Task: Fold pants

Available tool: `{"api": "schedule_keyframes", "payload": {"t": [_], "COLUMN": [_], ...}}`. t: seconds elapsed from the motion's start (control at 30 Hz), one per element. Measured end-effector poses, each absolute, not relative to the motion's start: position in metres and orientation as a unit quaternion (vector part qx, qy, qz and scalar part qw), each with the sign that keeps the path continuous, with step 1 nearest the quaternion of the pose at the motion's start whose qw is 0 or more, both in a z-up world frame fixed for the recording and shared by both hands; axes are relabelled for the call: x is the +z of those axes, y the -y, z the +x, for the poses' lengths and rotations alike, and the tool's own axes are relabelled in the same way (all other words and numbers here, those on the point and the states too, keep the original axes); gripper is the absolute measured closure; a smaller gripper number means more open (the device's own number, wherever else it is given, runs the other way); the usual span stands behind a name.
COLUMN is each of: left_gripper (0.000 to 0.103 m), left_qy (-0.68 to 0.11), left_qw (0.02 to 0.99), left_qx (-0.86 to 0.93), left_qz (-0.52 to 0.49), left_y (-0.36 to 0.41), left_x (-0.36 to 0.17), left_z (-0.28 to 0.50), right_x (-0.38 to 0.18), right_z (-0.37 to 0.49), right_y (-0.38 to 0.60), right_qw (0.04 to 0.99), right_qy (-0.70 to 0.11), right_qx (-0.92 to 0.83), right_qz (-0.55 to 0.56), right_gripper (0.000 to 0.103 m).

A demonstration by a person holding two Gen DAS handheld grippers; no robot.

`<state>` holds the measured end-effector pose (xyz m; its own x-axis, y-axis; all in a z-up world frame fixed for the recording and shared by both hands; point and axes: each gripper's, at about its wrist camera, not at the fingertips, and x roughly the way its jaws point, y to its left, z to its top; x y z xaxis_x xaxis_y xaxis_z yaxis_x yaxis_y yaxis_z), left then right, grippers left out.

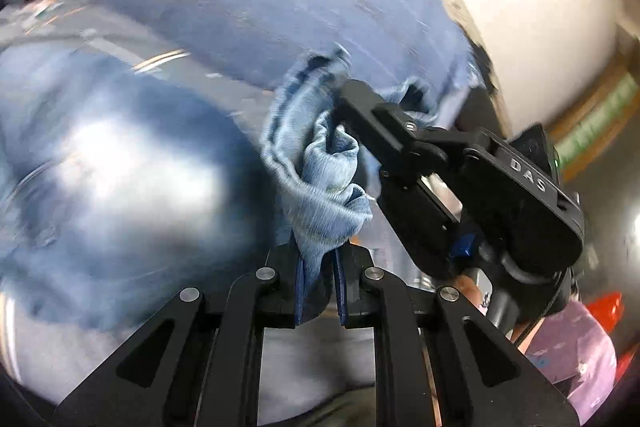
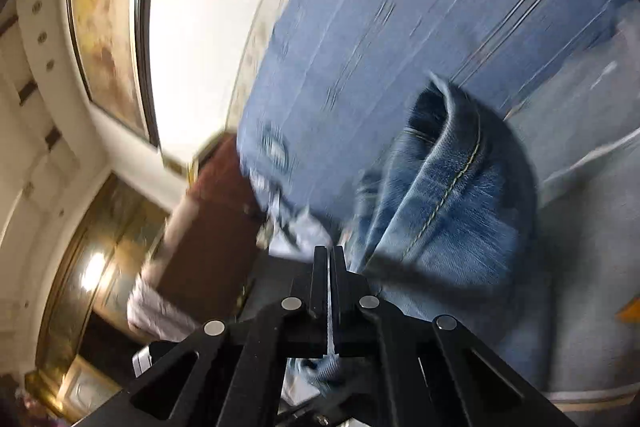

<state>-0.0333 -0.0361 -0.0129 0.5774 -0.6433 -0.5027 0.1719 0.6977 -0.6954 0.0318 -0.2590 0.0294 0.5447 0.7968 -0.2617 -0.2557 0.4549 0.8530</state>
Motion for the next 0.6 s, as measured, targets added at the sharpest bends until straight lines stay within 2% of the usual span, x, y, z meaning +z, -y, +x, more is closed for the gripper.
{"api": "schedule_keyframes", "payload": {"t": [0.1, 0.17, 0.23, 0.33, 0.4, 0.6], "left_gripper": [0.092, 0.092, 0.092, 0.092, 0.092, 0.092], "left_qy": [-0.393, -0.427, -0.455, -0.451, -0.447, -0.448], "left_qw": [0.834, 0.818, 0.791, 0.788, 0.795, 0.782], "left_qx": [-0.199, -0.175, -0.171, -0.173, -0.175, -0.198], "left_qz": [-0.331, -0.344, -0.373, -0.382, -0.371, -0.386], "left_y": [0.010, 0.003, -0.004, -0.007, -0.004, -0.006], "left_x": [-0.047, -0.074, -0.092, -0.091, -0.087, -0.090], "left_z": [-0.043, -0.037, -0.030, -0.032, -0.035, -0.029], "right_x": [0.005, -0.015, -0.021, -0.001, 0.006, -0.041], "right_z": [0.041, 0.051, 0.052, 0.043, 0.037, 0.051], "right_y": [0.205, 0.175, 0.166, 0.187, 0.202, 0.201], "right_qw": [0.766, 0.751, 0.748, 0.766, 0.794, 0.796], "right_qy": [-0.401, -0.448, -0.462, -0.402, -0.383, -0.479], "right_qx": [0.356, 0.362, 0.360, 0.375, 0.344, 0.231], "right_qz": [0.354, 0.324, 0.314, 0.334, 0.324, 0.290], "right_gripper": [0.102, 0.102, 0.101, 0.098, 0.089, 0.089]}}
